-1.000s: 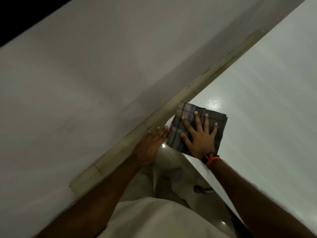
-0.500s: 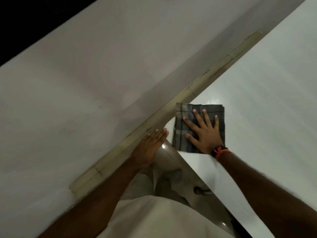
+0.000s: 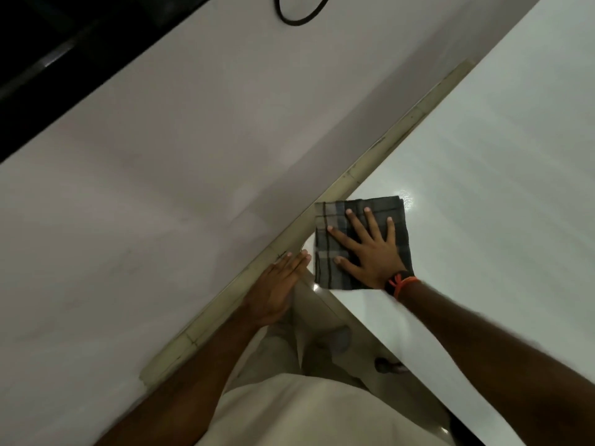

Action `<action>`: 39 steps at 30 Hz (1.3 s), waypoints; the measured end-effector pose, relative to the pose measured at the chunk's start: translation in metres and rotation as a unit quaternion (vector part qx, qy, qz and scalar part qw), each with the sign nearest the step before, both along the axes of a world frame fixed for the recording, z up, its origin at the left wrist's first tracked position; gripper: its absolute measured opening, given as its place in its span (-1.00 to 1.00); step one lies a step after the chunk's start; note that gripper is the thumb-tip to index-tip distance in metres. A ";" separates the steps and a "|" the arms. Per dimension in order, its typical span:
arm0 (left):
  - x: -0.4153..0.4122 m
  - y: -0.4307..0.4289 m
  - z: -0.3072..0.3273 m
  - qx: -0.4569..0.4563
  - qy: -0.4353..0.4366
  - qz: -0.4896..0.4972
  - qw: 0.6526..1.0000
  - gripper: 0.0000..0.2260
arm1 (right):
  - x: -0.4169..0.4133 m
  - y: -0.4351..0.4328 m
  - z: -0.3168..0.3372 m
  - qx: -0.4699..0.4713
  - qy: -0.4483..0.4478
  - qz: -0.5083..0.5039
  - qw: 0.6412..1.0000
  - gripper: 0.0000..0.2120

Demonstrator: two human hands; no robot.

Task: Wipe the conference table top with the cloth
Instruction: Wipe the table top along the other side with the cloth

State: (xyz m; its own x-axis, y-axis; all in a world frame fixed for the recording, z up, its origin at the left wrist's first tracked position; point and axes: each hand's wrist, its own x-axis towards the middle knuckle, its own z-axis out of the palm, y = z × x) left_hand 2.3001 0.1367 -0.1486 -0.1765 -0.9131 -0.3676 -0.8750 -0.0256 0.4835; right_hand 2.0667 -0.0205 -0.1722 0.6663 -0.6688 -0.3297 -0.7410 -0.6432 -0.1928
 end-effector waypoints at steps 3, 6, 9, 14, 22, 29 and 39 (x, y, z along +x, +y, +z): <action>-0.003 0.000 0.006 0.025 0.002 0.005 1.000 -0.34 | 0.014 0.041 -0.002 -0.002 -0.009 -0.005 1.000 -0.31; -0.004 -0.002 0.007 0.042 -0.014 0.004 0.999 -0.40 | 0.007 0.050 -0.006 -0.010 -0.012 0.076 0.997 -0.32; -0.002 0.000 0.002 0.056 -0.025 0.004 0.998 -0.36 | 0.010 0.034 -0.003 -0.014 -0.005 0.094 0.995 -0.31; -0.006 0.001 0.007 0.051 -0.017 0.008 0.999 -0.35 | 0.003 0.055 0.000 -0.007 -0.011 0.056 0.998 -0.34; -0.014 -0.002 0.015 0.042 -0.028 0.019 0.999 -0.31 | -0.004 0.021 0.004 0.016 0.003 -0.010 1.000 -0.28; -0.018 -0.001 0.013 0.038 -0.053 0.021 0.998 -0.33 | -0.015 0.028 -0.002 0.002 -0.016 0.031 0.999 -0.29; -0.028 -0.003 0.022 0.023 -0.142 -0.019 0.990 -0.40 | -0.084 0.011 0.004 0.006 -0.024 -0.360 0.933 -0.33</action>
